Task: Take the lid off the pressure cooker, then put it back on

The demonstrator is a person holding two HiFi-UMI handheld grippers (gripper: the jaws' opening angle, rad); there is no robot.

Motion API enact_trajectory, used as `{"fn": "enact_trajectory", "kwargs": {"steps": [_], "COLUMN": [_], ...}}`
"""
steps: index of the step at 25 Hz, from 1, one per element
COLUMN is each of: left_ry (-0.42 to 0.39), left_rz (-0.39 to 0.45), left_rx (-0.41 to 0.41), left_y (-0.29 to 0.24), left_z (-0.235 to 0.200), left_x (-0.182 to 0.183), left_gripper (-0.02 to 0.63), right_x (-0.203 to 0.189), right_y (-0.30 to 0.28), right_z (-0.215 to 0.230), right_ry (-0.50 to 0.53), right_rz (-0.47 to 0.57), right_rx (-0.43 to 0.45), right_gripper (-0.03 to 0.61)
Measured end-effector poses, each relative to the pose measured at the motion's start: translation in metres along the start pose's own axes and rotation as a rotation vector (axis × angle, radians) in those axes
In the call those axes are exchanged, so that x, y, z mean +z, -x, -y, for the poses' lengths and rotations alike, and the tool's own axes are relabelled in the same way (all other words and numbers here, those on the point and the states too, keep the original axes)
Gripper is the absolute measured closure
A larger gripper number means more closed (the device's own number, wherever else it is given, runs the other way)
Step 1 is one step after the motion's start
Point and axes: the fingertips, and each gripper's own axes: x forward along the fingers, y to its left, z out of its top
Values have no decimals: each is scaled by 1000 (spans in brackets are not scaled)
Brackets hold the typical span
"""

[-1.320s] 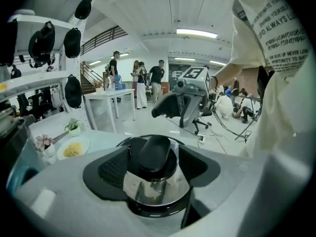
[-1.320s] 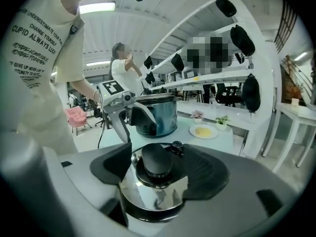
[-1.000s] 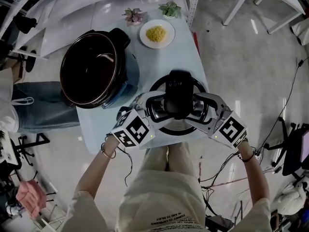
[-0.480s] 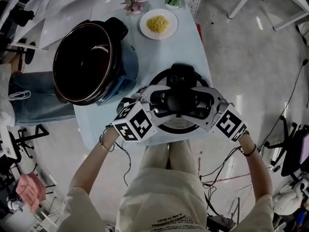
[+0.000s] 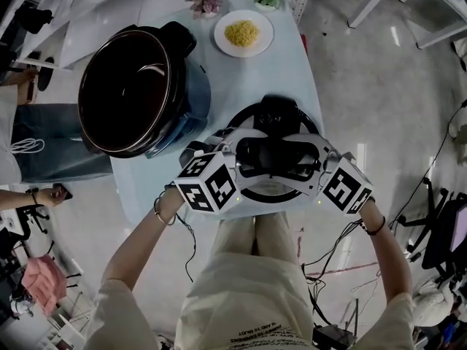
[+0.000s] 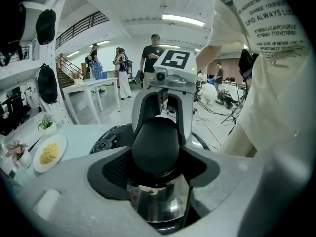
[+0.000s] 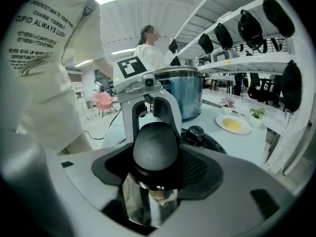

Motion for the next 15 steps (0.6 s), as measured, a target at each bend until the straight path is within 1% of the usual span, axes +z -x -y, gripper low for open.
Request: {"fn": "enact_trajectory", "kwargs": {"steps": [3,10,15], "left_ry": [8,14,30], "left_rz": [-11,-18,-64], "left_rx": [-15,-12,-12], "left_y": [0,-1,-2], "left_z": [-1,0,0], "left_x": [0,0,-3], "left_gripper": [314,318,321], "right_x": [0,-2,-2], "right_y": [-1,-1,-2], "right_z": [0,1,0], "right_ry": [4,-16,-25], "right_rz": [-4,-29,-68], "right_rx": [12,14,14], "right_gripper": [298,302,302]}}
